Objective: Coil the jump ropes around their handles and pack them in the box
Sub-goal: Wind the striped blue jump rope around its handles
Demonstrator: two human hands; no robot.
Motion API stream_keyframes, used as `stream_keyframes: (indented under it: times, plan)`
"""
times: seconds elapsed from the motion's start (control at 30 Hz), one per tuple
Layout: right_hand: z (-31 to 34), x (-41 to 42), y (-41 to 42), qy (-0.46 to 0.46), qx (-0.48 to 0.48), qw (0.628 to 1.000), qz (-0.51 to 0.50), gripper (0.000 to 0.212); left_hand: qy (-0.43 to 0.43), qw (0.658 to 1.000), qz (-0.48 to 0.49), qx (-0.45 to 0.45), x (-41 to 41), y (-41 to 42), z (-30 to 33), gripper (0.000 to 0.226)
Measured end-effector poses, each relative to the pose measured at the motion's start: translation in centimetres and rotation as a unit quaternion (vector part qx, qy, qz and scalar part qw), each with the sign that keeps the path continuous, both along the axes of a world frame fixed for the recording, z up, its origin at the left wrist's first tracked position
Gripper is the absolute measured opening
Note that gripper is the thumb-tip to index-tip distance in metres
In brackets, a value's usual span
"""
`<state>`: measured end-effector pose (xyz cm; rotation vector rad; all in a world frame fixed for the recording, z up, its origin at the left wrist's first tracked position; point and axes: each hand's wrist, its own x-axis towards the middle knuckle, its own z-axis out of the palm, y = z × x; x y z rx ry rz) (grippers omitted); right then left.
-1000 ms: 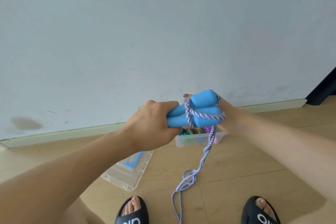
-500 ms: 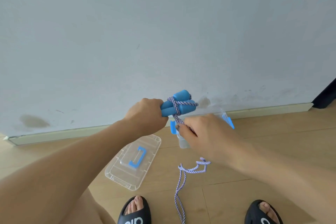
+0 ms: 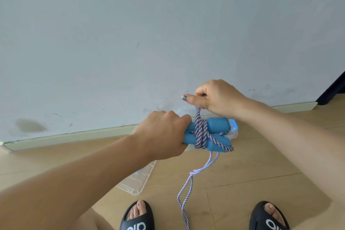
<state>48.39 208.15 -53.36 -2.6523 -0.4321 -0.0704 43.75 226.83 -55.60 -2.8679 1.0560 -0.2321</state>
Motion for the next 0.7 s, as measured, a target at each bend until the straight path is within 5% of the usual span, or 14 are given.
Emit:
stream_keyframes:
  times: [0.13, 0.2, 0.37, 0.5, 0.7]
  plan:
    - [-3.0, 1.1, -0.5, 0.136, 0.09, 0.986, -0.019, 0.055, 0.042, 0.994, -0.008, -0.1, -0.6, 0.0, 1.0, 0.024]
    - [-5.5, 1.2, -1.7, 0.221, 0.131, 0.965, -0.05, 0.023, 0.08, 0.978, 0.028, -0.189, -0.2, 0.2, 1.6, 0.028]
    - [-6.3, -2.0, 1.6, 0.198, 0.146, 0.967, -0.065, 0.049, 0.118, 0.939, 0.134, -0.295, 2.2, 1.4, 2.1, 0.021]
    - [-4.7, -5.7, 4.1, 0.194, 0.177, 0.963, -0.064, 0.065, 0.14, 0.913, 0.241, -0.297, 4.9, 3.4, 1.3, 0.019]
    - [-0.9, -8.7, 4.6, 0.031, 0.076, 0.996, 0.035, 0.059, 0.125, 0.949, 0.261, -0.127, 5.8, 5.0, -0.6, 0.011]
